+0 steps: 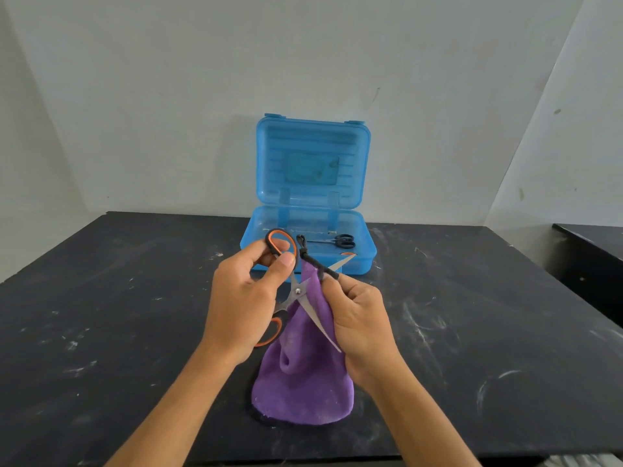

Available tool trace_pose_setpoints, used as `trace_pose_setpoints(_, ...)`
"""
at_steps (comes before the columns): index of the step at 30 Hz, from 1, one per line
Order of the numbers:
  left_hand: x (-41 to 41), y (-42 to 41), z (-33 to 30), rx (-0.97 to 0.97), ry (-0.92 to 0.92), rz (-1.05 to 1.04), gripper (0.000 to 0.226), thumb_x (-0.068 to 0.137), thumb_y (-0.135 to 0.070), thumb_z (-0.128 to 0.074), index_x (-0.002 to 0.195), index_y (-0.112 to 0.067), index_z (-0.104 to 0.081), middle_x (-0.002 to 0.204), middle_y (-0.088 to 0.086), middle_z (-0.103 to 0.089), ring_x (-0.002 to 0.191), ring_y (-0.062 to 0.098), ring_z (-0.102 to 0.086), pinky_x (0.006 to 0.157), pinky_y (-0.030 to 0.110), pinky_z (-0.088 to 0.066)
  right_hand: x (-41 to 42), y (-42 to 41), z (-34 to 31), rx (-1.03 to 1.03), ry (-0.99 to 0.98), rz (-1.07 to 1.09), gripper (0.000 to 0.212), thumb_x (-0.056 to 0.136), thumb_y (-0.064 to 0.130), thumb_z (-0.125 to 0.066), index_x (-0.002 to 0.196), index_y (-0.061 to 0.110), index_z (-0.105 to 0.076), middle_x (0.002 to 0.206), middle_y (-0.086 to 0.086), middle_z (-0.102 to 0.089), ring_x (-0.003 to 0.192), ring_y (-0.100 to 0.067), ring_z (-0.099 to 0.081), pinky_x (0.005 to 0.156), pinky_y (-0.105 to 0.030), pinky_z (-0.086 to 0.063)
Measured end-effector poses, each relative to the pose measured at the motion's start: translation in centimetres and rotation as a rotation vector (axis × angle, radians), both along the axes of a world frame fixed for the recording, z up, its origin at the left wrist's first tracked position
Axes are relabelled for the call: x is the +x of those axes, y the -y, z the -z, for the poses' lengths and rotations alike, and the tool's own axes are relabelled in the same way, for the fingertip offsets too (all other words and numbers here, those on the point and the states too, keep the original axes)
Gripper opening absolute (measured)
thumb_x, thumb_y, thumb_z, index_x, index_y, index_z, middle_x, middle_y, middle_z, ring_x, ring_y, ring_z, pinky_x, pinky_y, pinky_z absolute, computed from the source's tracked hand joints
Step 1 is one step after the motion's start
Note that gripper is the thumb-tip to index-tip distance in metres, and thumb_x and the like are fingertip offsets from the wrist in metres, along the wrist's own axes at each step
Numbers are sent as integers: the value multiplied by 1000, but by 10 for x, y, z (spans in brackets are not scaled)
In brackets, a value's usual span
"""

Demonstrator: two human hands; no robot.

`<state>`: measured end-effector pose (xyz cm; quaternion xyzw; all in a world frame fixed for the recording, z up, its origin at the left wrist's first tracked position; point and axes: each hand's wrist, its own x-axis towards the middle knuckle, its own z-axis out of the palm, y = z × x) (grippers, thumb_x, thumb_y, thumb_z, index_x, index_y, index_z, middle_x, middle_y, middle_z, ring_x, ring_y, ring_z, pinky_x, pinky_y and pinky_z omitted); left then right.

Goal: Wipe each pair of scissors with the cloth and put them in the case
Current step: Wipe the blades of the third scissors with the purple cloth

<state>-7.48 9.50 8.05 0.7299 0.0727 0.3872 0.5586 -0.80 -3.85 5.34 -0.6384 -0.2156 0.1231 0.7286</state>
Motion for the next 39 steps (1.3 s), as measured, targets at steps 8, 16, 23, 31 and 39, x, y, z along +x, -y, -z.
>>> trace_pose_setpoints(8, 0, -2, 0, 41, -2, -30, 14, 89, -36, -63, 91, -27, -74, 84, -1, -73, 83, 25, -67, 81, 51, -56, -1, 3, 2, -7, 0, -128, 10, 88, 32, -77, 88, 23, -81, 93, -12, -82, 89, -31, -78, 88, -45, -65)
trace_pose_setpoints(16, -1, -5, 6, 61, -10, -47, 14, 90, -38, -63, 89, -28, -73, 77, -4, -71, 55, 7, -53, 55, 33, -44, -2, -4, 5, -10, -6, 22, 45, 108, 29, -57, 76, -1, -69, 73, -24, -67, 70, -26, -57, 66, -42, -50)
trace_pose_setpoints(23, -3, -5, 5, 100, -12, -88, 14, 93, -31, -64, 91, -21, -73, 80, -5, -72, 80, 16, -67, 77, 44, -58, -3, 2, 6, -9, 18, -174, 17, 94, 35, -74, 84, 23, -79, 94, -15, -80, 86, -28, -75, 86, -46, -63)
trace_pose_setpoints(31, -6, -5, 3, 132, -14, -25, 11, 97, -26, -65, 97, -18, -73, 83, -3, -74, 75, 18, -68, 70, 34, -59, -9, -2, 7, -27, 47, -53, 36, 99, 39, -68, 85, 6, -75, 87, -27, -71, 76, -29, -64, 73, -49, -56)
trace_pose_setpoints(39, -9, -9, 8, 184, -35, -36, 7, 95, -25, -67, 99, -26, -73, 80, -12, -72, 63, 3, -61, 60, 21, -49, -16, -2, 12, 10, -13, 3, 39, 103, 31, -67, 67, 22, -77, 71, -14, -74, 65, -18, -68, 62, -31, -56)
